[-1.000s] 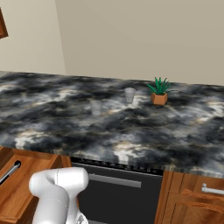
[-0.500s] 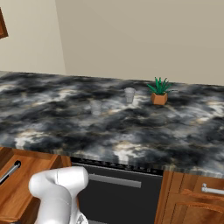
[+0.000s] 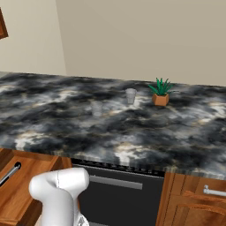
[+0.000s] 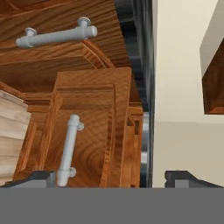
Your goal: Take the tongs from the drawer on the left and place them on the dining counter next to the tray containing the hot dog.
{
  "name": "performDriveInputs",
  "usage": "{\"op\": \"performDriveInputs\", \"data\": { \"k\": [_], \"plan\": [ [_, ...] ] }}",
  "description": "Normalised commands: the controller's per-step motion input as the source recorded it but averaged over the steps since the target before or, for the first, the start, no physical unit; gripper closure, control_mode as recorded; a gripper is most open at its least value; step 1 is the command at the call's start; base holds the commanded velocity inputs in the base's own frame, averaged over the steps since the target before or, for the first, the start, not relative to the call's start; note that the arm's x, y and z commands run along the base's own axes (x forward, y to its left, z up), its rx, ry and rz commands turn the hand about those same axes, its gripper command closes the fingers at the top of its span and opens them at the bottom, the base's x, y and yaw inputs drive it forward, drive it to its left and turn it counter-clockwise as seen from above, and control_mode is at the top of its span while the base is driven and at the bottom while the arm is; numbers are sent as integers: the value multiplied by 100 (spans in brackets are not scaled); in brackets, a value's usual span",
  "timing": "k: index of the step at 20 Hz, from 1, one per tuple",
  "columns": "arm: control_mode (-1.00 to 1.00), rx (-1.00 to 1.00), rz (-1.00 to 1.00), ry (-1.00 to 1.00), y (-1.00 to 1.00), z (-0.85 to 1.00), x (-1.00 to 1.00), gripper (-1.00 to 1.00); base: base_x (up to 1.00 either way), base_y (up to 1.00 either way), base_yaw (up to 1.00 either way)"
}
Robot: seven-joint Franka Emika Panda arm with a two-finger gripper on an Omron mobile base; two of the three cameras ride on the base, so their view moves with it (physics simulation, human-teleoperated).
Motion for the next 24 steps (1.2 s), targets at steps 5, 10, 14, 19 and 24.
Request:
{"op": "performDriveInputs", "data": {
  "k": [5, 10, 14, 19, 24],
  "plan": [
    [-100, 1, 0, -1, -5, 72, -66, -100, 0, 0, 0],
    [-100, 0, 0, 0, -7, 70, -49, -100, 0, 0, 0],
    [-100, 3, 0, -9, -21, 57, -42, -100, 0, 0, 0],
    [-100, 4, -4, -25, -22, 48, -54, -100, 0, 0, 0],
    [-100, 4, -5, -16, -25, 56, -45, -100, 0, 0, 0]
  ]
}}
